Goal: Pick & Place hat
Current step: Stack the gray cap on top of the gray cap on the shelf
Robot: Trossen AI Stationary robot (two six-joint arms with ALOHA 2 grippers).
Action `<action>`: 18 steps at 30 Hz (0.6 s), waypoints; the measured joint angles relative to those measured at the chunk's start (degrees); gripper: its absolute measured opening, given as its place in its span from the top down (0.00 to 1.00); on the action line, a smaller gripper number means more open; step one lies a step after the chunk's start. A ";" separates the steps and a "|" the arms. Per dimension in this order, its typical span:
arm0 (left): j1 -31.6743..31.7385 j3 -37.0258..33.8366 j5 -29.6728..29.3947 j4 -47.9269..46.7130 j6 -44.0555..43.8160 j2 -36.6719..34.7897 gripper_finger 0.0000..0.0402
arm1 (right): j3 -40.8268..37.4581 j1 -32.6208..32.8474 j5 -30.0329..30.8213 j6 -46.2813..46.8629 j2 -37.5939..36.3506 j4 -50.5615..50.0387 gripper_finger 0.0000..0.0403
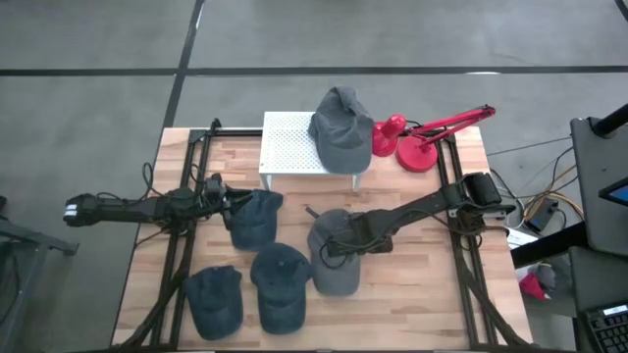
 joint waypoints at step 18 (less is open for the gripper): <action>0.00 0.00 0.00 0.00 0.05 -0.01 0.77 | -5.28 -0.37 -0.87 -1.71 0.24 0.98 0.71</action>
